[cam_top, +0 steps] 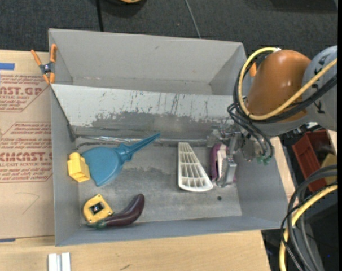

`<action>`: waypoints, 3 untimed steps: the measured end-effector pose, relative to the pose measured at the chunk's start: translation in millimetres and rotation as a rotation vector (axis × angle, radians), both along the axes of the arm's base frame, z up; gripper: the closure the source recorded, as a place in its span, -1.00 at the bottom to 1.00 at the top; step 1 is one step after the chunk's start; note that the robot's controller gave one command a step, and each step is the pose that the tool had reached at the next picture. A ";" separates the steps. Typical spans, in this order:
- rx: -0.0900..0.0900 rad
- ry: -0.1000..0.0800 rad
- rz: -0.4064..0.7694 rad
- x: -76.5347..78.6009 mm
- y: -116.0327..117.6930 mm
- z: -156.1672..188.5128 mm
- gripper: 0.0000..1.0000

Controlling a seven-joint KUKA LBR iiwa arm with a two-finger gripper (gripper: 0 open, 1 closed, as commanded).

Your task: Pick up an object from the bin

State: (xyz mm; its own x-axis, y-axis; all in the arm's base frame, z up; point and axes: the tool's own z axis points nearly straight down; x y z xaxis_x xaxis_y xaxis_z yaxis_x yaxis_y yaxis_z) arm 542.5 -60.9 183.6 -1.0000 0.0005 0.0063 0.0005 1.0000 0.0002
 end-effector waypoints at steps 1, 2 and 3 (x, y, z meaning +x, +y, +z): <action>-0.001 -0.008 0.001 1.7 0.2 4.7 -1.00; 0.000 -0.010 -0.082 -11.7 5.6 -38.2 -1.00; 0.000 -0.001 -0.129 -29.0 18.8 -59.4 -1.00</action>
Offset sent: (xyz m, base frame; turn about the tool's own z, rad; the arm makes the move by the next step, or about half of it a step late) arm -0.0370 0.0140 -0.1136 0.2182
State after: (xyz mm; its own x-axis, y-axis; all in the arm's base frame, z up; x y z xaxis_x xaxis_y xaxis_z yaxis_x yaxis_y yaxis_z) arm 513.5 -42.1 124.2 -0.9916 0.1294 0.0055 0.1294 0.9916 0.0007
